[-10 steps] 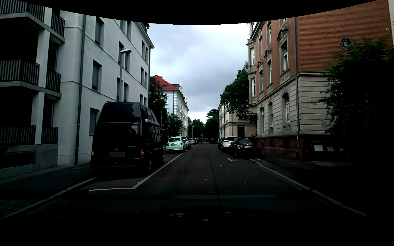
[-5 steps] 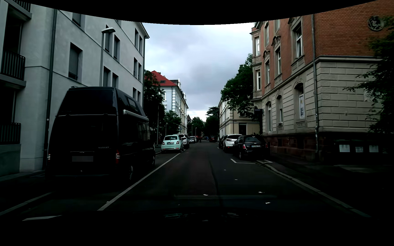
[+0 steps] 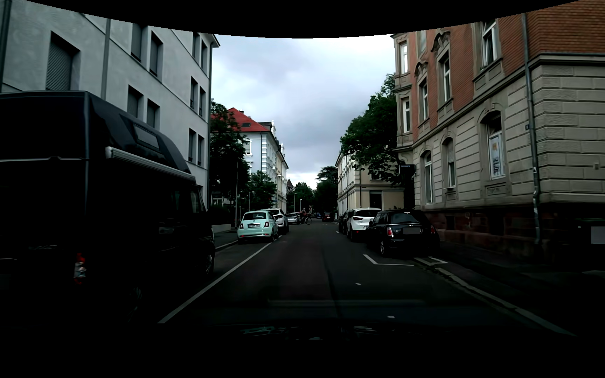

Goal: Follow the waypoints while adhering to traffic rules and regulations

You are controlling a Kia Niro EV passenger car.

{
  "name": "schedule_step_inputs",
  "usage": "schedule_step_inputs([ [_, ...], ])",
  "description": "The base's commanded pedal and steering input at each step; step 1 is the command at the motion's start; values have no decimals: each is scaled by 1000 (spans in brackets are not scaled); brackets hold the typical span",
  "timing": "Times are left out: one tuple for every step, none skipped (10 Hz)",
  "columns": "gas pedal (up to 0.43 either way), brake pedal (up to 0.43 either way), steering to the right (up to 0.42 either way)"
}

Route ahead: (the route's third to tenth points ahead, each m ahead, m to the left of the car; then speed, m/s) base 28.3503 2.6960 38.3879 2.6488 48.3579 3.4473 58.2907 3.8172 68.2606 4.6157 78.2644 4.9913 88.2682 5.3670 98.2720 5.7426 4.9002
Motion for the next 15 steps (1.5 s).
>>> schedule_step_inputs([
  [118, 0, 0],
  [118, 0, 0],
  [118, 0, -1],
  [118, 0, -1],
  [110, 0, -1],
  [98, 0, -1],
  [98, 0, -1],
  [87, 0, 0],
  [87, 0, 1],
  [87, 0, 1],
  [87, 0, 1],
  [79, 0, 0],
  [67, 0, 0],
  [59, 0, 0],
  [47, 0, 0],
])
